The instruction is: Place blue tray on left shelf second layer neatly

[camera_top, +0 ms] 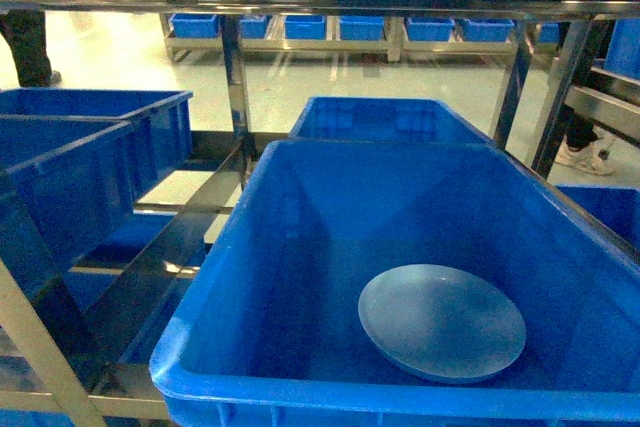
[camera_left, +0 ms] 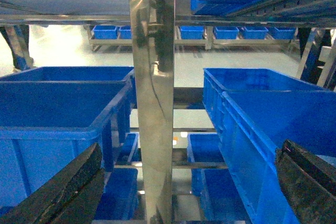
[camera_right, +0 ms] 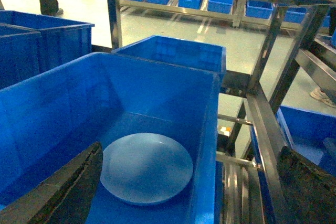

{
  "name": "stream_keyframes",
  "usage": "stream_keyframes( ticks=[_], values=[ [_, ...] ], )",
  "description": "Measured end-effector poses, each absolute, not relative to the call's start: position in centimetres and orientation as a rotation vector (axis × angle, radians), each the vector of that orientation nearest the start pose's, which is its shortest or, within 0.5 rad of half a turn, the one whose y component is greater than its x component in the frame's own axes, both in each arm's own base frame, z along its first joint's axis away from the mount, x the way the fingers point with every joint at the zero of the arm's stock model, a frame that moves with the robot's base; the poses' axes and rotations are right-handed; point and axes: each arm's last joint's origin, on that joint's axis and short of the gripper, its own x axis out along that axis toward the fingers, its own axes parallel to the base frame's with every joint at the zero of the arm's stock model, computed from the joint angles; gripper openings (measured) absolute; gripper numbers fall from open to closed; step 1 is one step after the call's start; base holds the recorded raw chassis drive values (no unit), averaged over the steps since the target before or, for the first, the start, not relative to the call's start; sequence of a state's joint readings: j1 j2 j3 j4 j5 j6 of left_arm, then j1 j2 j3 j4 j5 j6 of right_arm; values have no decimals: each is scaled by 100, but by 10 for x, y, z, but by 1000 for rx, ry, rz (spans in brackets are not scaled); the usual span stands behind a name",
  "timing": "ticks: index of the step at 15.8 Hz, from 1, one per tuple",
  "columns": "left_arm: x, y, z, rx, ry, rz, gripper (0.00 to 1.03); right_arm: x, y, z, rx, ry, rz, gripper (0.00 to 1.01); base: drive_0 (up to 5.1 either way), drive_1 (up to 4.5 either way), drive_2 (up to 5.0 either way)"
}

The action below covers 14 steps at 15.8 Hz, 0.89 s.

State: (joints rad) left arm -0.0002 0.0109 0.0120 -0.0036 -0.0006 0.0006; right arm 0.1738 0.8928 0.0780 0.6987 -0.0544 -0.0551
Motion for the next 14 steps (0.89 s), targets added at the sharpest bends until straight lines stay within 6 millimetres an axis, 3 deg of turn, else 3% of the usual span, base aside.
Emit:
stream_keyframes(
  ticks=[3,4,6,7,8,9,14],
  values=[
    [98,0,166,0,2,1,98,144,26,165,-94,79,203,98,0,0,0],
    [98,0,166,1,2,0,98,144,26,168,-72,6,135,91,0,0,0],
    [98,0,166,0,2,1,98,139,19,163,-37,28,14,71,0,0,0],
    [98,0,166,1,4,1,98,137,16,166,-24,4,-4,60,0,0,0],
    [98,0,166,1,2,0,98,129,8,170,-15,-5,15,23,0,0,0],
    [98,0,166,0,2,0,98,122,0,172,-11,-18,-4,2,0,0,0],
    [98,0,166,0,2,0,98,114,0,171,-10,-15,-3,2,0,0,0]
  ],
)
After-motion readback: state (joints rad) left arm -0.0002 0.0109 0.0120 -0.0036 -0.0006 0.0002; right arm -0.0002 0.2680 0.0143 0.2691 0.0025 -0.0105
